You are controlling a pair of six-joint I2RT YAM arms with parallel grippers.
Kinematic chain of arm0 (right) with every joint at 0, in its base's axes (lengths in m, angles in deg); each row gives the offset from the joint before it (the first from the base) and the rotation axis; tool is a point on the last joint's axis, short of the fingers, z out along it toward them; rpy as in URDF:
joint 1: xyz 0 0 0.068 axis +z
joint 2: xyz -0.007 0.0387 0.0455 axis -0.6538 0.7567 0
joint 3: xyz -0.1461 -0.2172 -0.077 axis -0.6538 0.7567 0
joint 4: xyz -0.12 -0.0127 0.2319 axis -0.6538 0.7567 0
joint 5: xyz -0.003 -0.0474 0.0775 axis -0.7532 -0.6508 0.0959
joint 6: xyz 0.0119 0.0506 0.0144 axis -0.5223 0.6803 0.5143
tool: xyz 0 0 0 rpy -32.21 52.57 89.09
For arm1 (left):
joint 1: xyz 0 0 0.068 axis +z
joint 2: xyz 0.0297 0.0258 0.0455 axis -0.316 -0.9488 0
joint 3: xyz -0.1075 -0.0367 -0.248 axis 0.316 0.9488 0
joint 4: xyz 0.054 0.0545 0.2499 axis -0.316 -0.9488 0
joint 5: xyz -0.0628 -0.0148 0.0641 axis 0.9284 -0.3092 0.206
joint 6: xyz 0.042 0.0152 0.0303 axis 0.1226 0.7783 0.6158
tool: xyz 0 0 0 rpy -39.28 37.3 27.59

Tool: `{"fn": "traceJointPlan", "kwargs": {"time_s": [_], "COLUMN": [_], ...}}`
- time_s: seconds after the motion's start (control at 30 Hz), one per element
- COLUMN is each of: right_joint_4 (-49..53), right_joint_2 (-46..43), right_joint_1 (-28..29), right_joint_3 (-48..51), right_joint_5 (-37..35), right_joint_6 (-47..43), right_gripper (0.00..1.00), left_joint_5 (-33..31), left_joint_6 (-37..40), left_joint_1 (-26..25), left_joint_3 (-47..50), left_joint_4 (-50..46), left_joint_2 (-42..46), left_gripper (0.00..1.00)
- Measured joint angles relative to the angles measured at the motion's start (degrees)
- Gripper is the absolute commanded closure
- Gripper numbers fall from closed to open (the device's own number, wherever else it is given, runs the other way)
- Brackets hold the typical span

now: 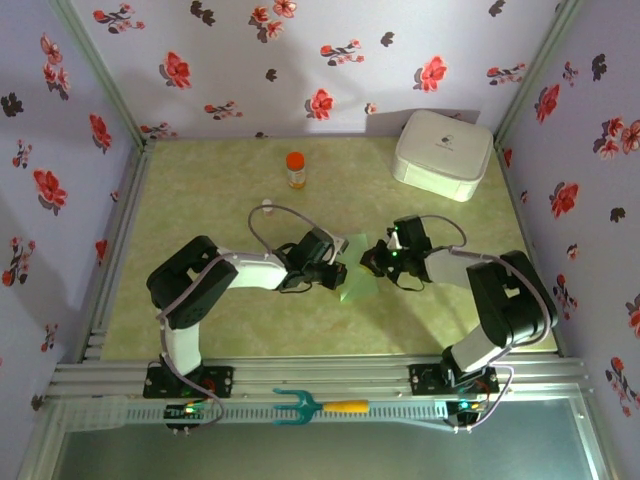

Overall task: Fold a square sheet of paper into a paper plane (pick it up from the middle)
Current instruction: Fold the triangle a second time at the center of the table.

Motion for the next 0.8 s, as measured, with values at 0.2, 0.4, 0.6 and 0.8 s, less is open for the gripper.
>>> {"fn": "traceJointPlan", "kwargs": {"time_s": [0.2,0.4,0.6,0.8], "right_joint_4": [-2.34,-2.14,0.09,0.44], "right_joint_2": [1.88,0.74,-0.52,2.16], "right_joint_1": [-1.09,-2.16,-2.95,-3.28], "right_joint_3": [2.05,2.32,0.44,0.44], "right_joint_5": [0.68,1.11,1.09,-0.17], "right_joint_6": [0.0,0.24,-0.42,-0.87], "right_gripper": [1.0,1.0,1.0,1.0], "left_joint_5": [0.04,0.04,0.04,0.07], "left_joint_6": [0.0,0.02,0.02,0.0], "left_joint_1": [0.0,0.0,0.0,0.0], "left_joint_3": [-0.15,-0.17,-0.28,-0.28], "left_joint_4": [-0.2,-0.24,-0.55,-0.59], "left_joint_2": [-0.07,-0.07,-0.07,-0.07], "left_gripper": [0.95,0.95,0.95,0.95]}}
